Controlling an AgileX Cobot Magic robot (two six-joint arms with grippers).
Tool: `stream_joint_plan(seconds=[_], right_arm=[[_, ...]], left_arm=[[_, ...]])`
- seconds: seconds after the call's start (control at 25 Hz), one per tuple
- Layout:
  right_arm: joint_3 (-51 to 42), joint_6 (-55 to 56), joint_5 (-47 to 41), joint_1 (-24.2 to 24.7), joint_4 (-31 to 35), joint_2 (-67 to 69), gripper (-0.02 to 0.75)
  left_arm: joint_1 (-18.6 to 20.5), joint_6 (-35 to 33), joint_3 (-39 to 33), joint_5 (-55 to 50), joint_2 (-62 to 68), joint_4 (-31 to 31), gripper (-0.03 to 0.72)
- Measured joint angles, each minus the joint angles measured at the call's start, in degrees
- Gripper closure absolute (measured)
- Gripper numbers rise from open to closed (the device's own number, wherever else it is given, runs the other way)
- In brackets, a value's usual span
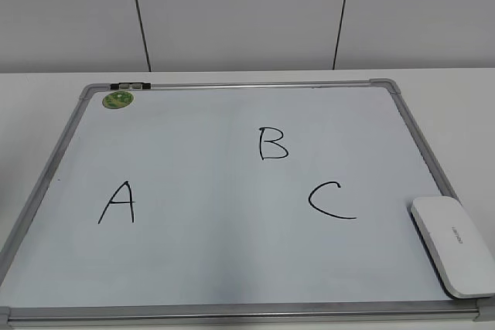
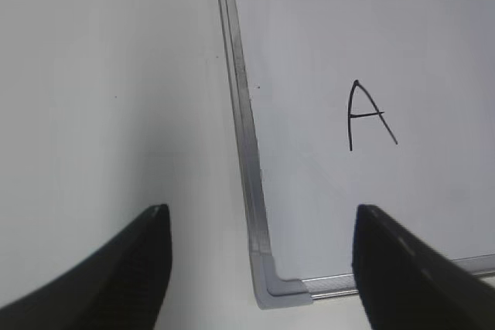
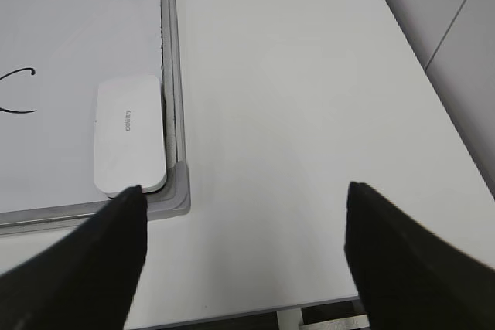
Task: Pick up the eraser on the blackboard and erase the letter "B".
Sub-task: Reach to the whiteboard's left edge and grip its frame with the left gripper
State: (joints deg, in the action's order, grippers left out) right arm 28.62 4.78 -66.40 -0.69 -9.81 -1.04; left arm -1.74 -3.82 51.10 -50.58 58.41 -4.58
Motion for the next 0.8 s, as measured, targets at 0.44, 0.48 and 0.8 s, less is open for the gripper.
stream_joint_plan(seconds=[0.44, 0.48, 0.8], right_arm=[[0.0, 0.0, 0.1, 0.0, 0.0, 0.0, 0.148], [0.0, 0.0, 0.1, 0.0, 0.0, 0.0, 0.148], [0.0, 0.0, 0.1, 0.0, 0.0, 0.0, 0.148]], left_arm=[[0.0, 0.0, 16.0, 0.9, 36.9, 0.1, 0.174], [0.0, 0.0, 17.2, 0.9, 39.5, 0.1, 0.194], [1.4, 0.0, 26.2, 1.0, 53.8, 1.2, 0.249]])
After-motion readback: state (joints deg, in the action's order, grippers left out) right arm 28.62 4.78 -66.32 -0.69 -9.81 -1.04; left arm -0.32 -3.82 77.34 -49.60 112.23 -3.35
